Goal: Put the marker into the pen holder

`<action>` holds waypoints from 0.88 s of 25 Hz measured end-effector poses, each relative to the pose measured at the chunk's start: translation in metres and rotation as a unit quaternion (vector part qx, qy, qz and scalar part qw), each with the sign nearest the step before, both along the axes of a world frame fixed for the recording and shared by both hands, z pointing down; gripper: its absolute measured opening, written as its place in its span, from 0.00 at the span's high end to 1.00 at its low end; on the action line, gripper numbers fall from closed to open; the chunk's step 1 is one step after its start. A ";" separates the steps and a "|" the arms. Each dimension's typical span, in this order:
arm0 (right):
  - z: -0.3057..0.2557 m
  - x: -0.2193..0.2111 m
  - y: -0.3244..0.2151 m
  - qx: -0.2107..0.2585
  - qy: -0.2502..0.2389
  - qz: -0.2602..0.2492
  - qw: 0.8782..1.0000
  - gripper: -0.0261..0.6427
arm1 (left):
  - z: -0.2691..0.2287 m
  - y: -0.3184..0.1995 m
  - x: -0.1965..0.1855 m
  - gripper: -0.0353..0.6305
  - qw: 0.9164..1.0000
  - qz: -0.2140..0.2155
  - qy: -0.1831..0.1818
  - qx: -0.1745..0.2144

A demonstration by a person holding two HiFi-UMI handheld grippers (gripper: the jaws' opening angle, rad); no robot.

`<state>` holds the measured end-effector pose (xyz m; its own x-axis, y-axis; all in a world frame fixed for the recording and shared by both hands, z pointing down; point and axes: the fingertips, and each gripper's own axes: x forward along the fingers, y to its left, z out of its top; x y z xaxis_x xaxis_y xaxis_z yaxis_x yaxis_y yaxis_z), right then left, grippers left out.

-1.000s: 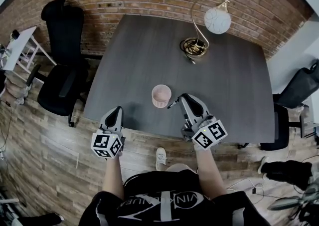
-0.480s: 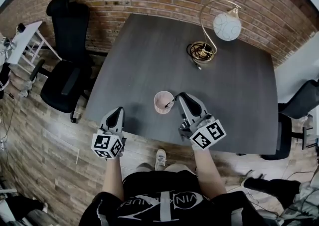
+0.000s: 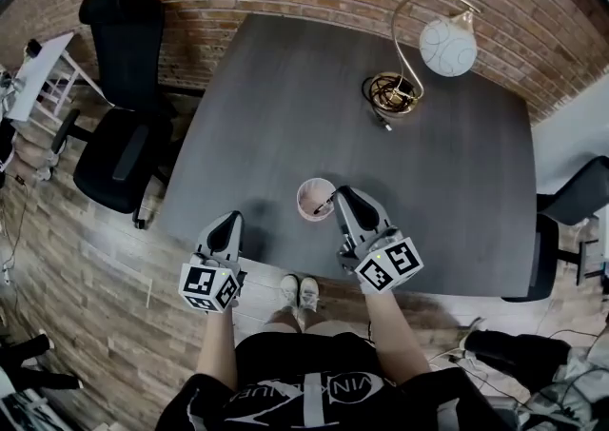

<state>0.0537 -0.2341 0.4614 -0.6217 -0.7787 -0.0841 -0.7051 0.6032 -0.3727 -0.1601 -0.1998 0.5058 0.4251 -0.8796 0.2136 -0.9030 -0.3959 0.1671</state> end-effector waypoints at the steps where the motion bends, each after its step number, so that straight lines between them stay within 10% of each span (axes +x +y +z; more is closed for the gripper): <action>1: 0.004 -0.001 0.000 -0.005 0.002 0.000 1.000 0.88 | 0.003 -0.002 0.000 0.93 1.000 0.001 0.001 -0.003; 22: 0.040 -0.012 -0.006 -0.043 0.004 0.006 0.999 0.88 | 0.023 -0.015 0.000 0.93 0.999 0.028 -0.003 -0.022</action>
